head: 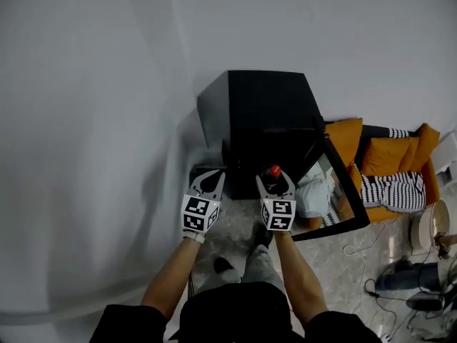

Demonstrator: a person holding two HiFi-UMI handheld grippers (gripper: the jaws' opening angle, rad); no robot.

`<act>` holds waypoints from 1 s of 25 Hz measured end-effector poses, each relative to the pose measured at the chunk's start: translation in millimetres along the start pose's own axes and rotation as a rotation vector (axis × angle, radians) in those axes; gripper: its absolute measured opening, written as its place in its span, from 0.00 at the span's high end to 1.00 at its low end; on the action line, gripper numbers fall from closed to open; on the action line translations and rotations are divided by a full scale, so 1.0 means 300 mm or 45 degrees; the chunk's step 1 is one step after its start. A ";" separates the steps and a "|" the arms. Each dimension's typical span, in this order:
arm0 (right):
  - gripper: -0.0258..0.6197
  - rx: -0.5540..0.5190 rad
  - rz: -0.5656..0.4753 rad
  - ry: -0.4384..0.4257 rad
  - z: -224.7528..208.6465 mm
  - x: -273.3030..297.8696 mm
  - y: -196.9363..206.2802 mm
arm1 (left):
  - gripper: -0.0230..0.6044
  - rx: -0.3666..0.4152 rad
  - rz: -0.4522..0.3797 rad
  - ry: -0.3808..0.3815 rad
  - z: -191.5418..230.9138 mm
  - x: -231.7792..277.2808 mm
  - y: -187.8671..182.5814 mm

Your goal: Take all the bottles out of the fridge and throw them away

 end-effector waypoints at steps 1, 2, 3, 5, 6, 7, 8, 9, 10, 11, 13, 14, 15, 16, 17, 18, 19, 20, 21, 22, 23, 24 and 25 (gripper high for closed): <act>0.48 -0.002 -0.004 -0.025 0.032 0.015 0.000 | 0.95 0.000 -0.002 -0.029 0.025 -0.032 0.002; 0.48 -0.003 -0.006 -0.053 0.067 0.031 0.001 | 0.95 0.001 -0.004 -0.059 0.051 -0.065 0.004; 0.48 -0.003 -0.007 -0.082 0.105 0.046 0.003 | 0.95 0.000 -0.006 -0.090 0.076 -0.098 0.007; 0.48 -0.002 -0.005 -0.145 0.183 0.076 0.007 | 0.95 -0.004 -0.005 -0.154 0.125 -0.163 0.013; 0.48 -0.003 -0.002 -0.181 0.225 0.092 0.010 | 0.95 -0.007 -0.005 -0.187 0.149 -0.195 0.015; 0.48 -0.004 0.002 -0.218 0.267 0.109 0.014 | 0.95 -0.011 -0.005 -0.220 0.175 -0.226 0.017; 0.48 -0.006 0.004 -0.255 0.310 0.127 0.017 | 0.95 -0.013 -0.006 -0.254 0.200 -0.255 0.018; 0.48 -0.007 0.007 -0.293 0.350 0.147 0.019 | 0.95 -0.014 -0.007 -0.286 0.225 -0.282 0.019; 0.48 -0.009 0.009 -0.328 0.388 0.166 0.020 | 0.95 -0.015 -0.008 -0.317 0.249 -0.305 0.018; 0.48 -0.012 0.013 -0.362 0.421 0.185 0.021 | 0.95 -0.018 -0.008 -0.346 0.270 -0.324 0.017; 0.48 -0.016 0.024 -0.421 0.477 0.221 0.024 | 0.95 -0.025 -0.005 -0.401 0.307 -0.359 0.018; 0.48 -0.016 0.031 -0.448 0.502 0.237 0.028 | 0.95 -0.029 -0.002 -0.427 0.323 -0.375 0.021; 0.48 -0.016 0.038 -0.474 0.524 0.251 0.031 | 0.95 -0.034 0.001 -0.451 0.338 -0.389 0.024; 0.48 -0.017 0.044 -0.500 0.543 0.266 0.034 | 0.95 -0.040 0.005 -0.474 0.352 -0.400 0.029; 0.48 -0.018 0.051 -0.524 0.560 0.279 0.039 | 0.95 -0.045 0.008 -0.495 0.363 -0.409 0.033; 0.48 -0.021 0.058 -0.546 0.573 0.294 0.045 | 0.95 -0.051 0.009 -0.514 0.374 -0.415 0.038; 0.48 -0.024 0.065 -0.566 0.582 0.310 0.053 | 0.95 -0.057 0.008 -0.528 0.383 -0.414 0.044; 0.48 -0.028 0.072 -0.583 0.588 0.328 0.063 | 0.95 -0.063 0.006 -0.538 0.393 -0.409 0.051; 0.48 -0.031 0.080 -0.597 0.594 0.348 0.075 | 0.95 -0.071 0.004 -0.546 0.404 -0.402 0.062; 0.48 -0.033 0.089 -0.610 0.600 0.370 0.091 | 0.95 -0.081 0.002 -0.552 0.417 -0.394 0.076; 0.48 -0.035 0.098 -0.624 0.608 0.392 0.110 | 0.95 -0.092 0.001 -0.558 0.431 -0.386 0.094; 0.48 -0.038 0.107 -0.639 0.616 0.415 0.130 | 0.95 -0.103 0.002 -0.564 0.445 -0.378 0.114; 0.48 -0.043 0.117 -0.654 0.623 0.436 0.152 | 0.95 -0.112 0.004 -0.570 0.458 -0.369 0.135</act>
Point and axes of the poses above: the fingertips, and each gripper's own axes: x forward along the fingers, z to its left, y out of its underside, the point moved 5 cm from there along -x, backward along the fingers, and after that the axes turned 12 degrees about -z, right-handed, at the moved point
